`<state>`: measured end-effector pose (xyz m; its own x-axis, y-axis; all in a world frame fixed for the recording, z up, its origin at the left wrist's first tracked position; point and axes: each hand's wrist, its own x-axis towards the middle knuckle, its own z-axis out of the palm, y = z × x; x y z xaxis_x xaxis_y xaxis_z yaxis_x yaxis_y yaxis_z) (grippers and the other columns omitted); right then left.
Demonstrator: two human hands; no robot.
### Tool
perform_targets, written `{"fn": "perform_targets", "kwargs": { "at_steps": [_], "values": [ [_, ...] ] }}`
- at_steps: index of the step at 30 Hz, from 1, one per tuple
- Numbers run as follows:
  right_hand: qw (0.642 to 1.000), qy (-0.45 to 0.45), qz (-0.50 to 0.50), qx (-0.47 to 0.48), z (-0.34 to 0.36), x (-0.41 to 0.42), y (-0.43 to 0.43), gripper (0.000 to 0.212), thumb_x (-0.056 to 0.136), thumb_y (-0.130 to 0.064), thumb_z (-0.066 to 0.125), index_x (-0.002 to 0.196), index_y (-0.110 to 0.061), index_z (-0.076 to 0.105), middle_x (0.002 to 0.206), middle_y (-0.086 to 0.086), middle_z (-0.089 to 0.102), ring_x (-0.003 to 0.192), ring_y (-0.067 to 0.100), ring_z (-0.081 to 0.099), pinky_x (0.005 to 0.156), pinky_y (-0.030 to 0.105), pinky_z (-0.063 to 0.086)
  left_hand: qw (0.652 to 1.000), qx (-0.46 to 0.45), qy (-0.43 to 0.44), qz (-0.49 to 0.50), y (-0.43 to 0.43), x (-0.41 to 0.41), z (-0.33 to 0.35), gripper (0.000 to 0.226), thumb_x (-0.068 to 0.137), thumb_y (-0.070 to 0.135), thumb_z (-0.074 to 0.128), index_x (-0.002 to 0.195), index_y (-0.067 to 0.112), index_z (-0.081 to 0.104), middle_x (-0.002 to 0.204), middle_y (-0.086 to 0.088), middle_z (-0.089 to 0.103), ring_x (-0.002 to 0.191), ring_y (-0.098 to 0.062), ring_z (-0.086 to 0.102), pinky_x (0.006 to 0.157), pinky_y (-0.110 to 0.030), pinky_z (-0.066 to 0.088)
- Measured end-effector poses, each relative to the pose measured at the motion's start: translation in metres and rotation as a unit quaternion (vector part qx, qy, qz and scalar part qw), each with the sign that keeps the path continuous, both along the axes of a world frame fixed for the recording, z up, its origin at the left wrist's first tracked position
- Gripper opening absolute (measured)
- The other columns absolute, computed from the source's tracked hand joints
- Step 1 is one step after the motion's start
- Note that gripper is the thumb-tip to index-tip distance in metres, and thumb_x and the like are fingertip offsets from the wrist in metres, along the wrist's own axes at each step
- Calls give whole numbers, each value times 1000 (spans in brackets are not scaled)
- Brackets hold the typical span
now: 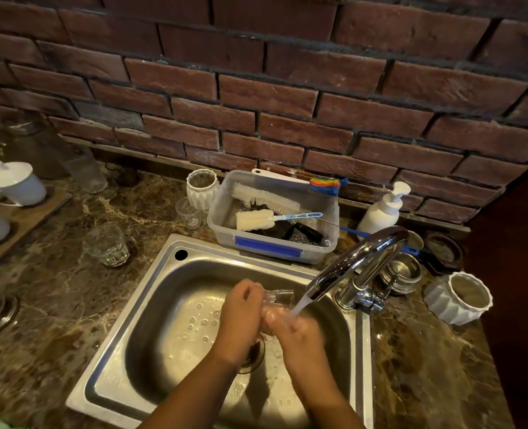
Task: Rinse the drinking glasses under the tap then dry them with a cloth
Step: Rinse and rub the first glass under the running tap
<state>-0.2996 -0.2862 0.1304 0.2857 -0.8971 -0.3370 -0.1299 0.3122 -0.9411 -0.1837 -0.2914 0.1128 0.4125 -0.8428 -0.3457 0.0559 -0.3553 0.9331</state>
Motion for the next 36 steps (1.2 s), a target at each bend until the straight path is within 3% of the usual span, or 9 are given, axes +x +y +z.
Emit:
{"fn": "perform_targets", "kwargs": {
  "at_steps": [4,6,13,16,18,22,26,31,36],
  "values": [
    [900,-280,-143,303,-8,2,-3,27,95,-27,55,93,-8,74,103,22,74,86,30,74,82,47,54,926,-114,-334,-137,8,5,-12,12,97,19,57,86,22,58,86,10,59,77,-2,55,65,-10,39],
    [897,-295,-124,306,-11,-1,-2,32,94,-28,56,101,-2,73,108,26,72,94,36,73,83,50,55,913,-146,-350,-155,10,9,-18,9,95,24,54,90,21,61,89,10,58,80,-3,56,67,-10,39],
    [998,23,22,-62,-4,-12,-10,18,95,-23,62,90,-16,78,86,3,79,84,18,74,84,40,56,991,50,121,-30,3,-1,-11,23,102,22,48,94,10,66,89,-12,70,75,-21,63,59,-30,47],
    [934,170,175,-261,-4,-21,-8,17,95,-27,60,94,-30,77,90,-13,76,87,5,69,80,26,54,903,174,392,-42,-3,16,-13,23,92,26,65,103,7,68,87,-12,69,72,-21,63,57,-32,50],
    [876,259,210,-350,-9,-26,-6,18,92,-33,59,100,-32,75,96,-15,75,92,3,64,84,24,49,882,213,418,-50,-2,20,-13,27,83,26,75,102,8,69,91,-10,68,69,-21,63,53,-31,50],
    [941,170,160,-243,-10,-27,-6,15,91,-30,65,96,-29,78,91,-18,76,89,2,69,83,31,56,931,174,321,-11,1,4,-4,24,97,28,54,97,8,67,89,-12,69,67,-18,60,53,-25,45],
    [997,44,38,-51,-5,-10,-5,20,97,-22,60,92,-15,78,88,2,79,87,14,74,93,44,56,998,57,36,-17,5,-7,0,27,102,21,44,89,6,63,86,-15,65,70,-19,59,61,-33,52],
    [928,-227,-125,269,-10,-1,-8,30,94,-26,59,110,-3,70,97,20,74,94,36,72,97,57,49,935,-104,-311,-134,14,5,-10,5,98,26,53,94,27,56,92,10,58,82,-3,58,70,-16,48],
    [995,-62,-33,64,-6,-3,-7,26,97,-27,57,96,-10,76,92,12,78,92,25,73,91,45,53,988,-66,-120,-71,12,2,-11,15,103,23,48,94,20,61,90,-1,65,80,-12,63,65,-21,51]
  ]
}}
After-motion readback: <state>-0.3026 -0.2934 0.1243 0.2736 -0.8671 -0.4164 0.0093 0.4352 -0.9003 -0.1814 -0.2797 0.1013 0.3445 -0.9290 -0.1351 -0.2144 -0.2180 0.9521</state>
